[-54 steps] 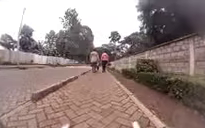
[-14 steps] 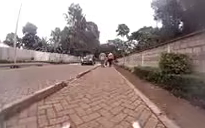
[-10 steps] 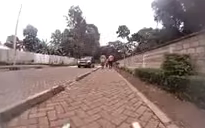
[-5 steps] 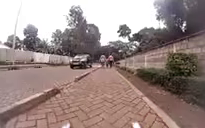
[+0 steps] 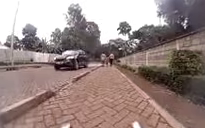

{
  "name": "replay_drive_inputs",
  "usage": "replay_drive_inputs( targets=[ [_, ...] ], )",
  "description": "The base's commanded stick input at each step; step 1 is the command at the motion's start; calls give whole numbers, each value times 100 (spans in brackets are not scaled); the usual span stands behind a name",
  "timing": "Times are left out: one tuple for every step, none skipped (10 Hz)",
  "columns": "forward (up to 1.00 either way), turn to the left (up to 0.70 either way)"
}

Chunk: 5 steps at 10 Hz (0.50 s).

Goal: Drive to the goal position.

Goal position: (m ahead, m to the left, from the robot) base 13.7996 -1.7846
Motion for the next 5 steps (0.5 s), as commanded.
replay_drive_inputs(
  targets=[
    [50, 0],
    [50, 0],
    [50, 0],
    [50, 0],
    [50, 0]
  ],
)
